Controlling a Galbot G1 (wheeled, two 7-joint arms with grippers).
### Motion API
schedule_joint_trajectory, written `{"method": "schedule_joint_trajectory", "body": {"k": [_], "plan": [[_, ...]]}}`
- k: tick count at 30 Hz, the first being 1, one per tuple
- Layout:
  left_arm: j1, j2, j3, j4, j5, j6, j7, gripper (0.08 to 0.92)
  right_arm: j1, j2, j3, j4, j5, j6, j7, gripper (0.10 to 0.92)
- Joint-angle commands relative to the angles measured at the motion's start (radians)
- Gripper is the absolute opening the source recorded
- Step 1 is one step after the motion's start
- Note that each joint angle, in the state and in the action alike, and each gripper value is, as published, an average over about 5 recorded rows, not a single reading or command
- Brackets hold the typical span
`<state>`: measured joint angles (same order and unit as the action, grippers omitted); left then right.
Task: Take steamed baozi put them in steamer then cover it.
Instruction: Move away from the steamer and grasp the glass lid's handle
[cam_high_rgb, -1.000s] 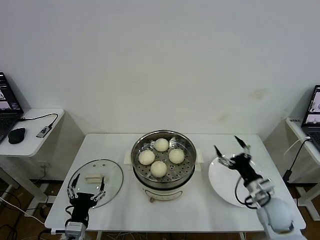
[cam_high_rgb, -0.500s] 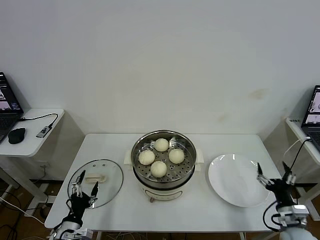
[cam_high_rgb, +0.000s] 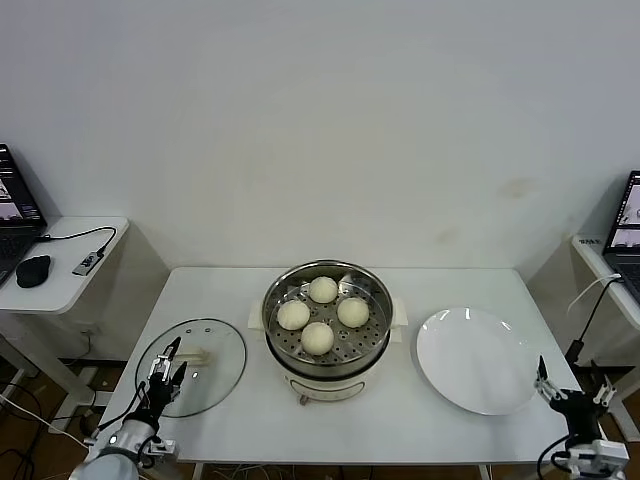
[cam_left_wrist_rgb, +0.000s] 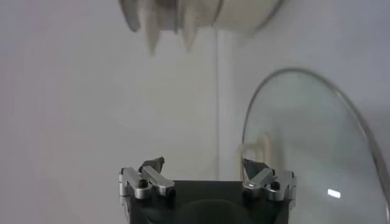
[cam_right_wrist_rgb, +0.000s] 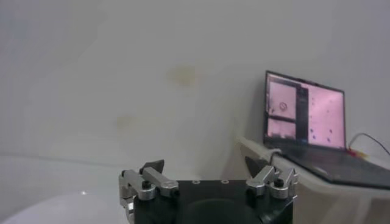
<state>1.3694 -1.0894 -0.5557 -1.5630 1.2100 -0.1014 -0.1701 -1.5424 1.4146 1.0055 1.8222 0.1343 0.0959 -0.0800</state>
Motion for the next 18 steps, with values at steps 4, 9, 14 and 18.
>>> {"method": "schedule_joint_trajectory", "body": {"k": [4,9,14,18], "plan": [[-0.158,0.007,0.026,0.148,0.085,-0.009,0.004,0.823,-0.021,0.044,0.008,-0.025,-0.058,0.019,0.019,0.823],[-0.189,0.000,0.036,0.182,0.083,-0.010,0.007,0.823,-0.026,0.050,-0.001,-0.039,-0.074,0.030,0.021,0.823],[-0.207,-0.009,0.039,0.214,0.078,-0.019,-0.008,0.823,-0.023,0.048,-0.007,-0.048,-0.081,0.035,0.021,0.823],[-0.216,-0.017,0.040,0.239,0.074,-0.025,-0.014,0.823,-0.017,0.047,-0.011,-0.057,-0.100,0.044,0.020,0.823]]}}
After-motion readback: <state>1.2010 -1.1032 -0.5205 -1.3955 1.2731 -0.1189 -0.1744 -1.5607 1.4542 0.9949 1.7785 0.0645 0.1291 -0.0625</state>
